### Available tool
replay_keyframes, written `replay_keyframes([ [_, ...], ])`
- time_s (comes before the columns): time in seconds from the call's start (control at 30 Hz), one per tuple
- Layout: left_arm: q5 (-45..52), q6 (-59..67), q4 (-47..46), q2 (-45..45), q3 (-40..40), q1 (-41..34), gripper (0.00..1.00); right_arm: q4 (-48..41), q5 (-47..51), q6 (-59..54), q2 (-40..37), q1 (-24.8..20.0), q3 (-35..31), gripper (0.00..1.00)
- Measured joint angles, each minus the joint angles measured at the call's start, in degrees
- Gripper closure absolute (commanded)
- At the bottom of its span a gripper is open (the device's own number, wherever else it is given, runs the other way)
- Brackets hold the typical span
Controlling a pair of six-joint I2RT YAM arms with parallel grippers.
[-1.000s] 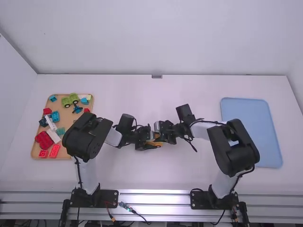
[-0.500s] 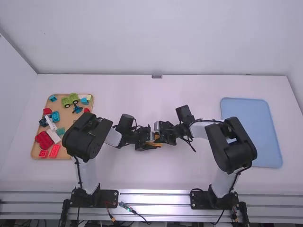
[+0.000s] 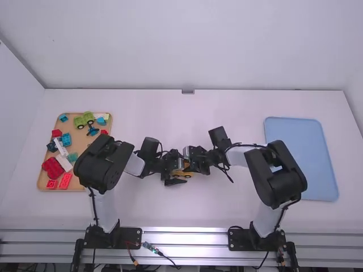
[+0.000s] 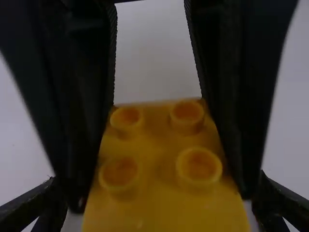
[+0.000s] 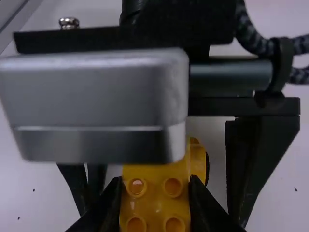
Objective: Assemble lego blocks to make yellow taxi
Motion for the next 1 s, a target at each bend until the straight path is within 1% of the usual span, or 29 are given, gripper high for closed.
replay_keyframes([
  [0.1, 1.55, 0.33, 0.50, 0.00, -1.18, 2.54, 0.01, 0.02, 0.02, 0.13, 0.00, 0.00, 0.00, 0.99],
  [0.17, 3.04, 0.57, 1.90, 0.02, -2.49, 5.73, 0.01, 0.00, 0.02, 0.07, 0.00, 0.02, 0.00, 0.99],
  [0.27, 4.87, 0.59, 4.44, 0.02, -3.56, 7.41, 0.01, 0.07, 0.11, -0.07, 0.00, 0.02, 0.00, 0.99],
  [0.4, 5.51, 0.59, 5.27, 0.02, -4.00, 6.27, 0.01, 0.04, 0.44, 0.15, 0.00, 0.02, 0.00, 0.99],
  [0.47, 5.29, 0.59, 2.56, 0.02, -3.50, 4.37, 0.00, 0.07, 0.46, 0.09, 0.00, 0.02, 0.00, 0.99],
  [0.53, 5.25, 0.57, 1.03, 0.02, -3.02, 3.82, 0.02, 0.07, 0.46, 0.20, 0.00, 0.02, 0.00, 0.99],
  [0.57, 5.01, 0.57, -0.57, 0.02, -2.21, 3.39, 0.07, 0.07, 0.46, -0.09, 0.00, 0.02, 0.00, 0.99],
  [0.6, 4.83, 0.59, -1.46, 0.02, -1.57, 3.34, 0.15, 0.07, 0.46, 0.13, 0.00, 0.02, 0.00, 0.99],
  [0.63, 4.79, 0.57, -1.86, 0.02, -1.33, 3.34, 0.17, 0.09, 0.46, 0.17, 0.00, 0.02, 0.00, 0.99],
  [0.7, 4.59, 0.57, -2.40, 0.02, -0.52, 3.48, 0.32, 0.09, 0.46, 0.13, 0.00, 0.02, 0.00, 0.99],
  [0.73, 4.44, 0.76, -2.38, 0.02, -0.24, 3.48, 0.36, 0.09, 0.46, -0.04, 0.00, 0.02, 0.00, 0.99],
  [0.83, 4.24, 1.03, -2.19, 0.02, -0.17, 3.48, 0.42, 0.09, 0.50, 0.04, 0.00, 0.02, 0.00, 0.99],
  [0.87, 4.20, 1.38, -2.23, 0.02, -0.20, 3.45, 0.48, 0.07, 0.46, 0.04, 0.00, 0.02, 0.00, 0.99],
  [0.9, 4.22, 1.70, -2.29, 0.02, -0.20, 3.45, 0.51, 0.04, 0.42, -0.02, 0.00, 0.02, 0.00, 0.99],
  [0.97, 4.37, 2.58, -2.47, 0.02, -0.20, 3.48, 0.54, 0.02, 0.33, 0.09, 0.00, 0.02, 0.00, 0.99],
  [1.0, 4.42, 2.89, -2.58, 0.02, -0.20, 3.48, 0.54, 0.00, 0.31, 0.11, 0.00, 0.02, 0.00, 0.99],
])
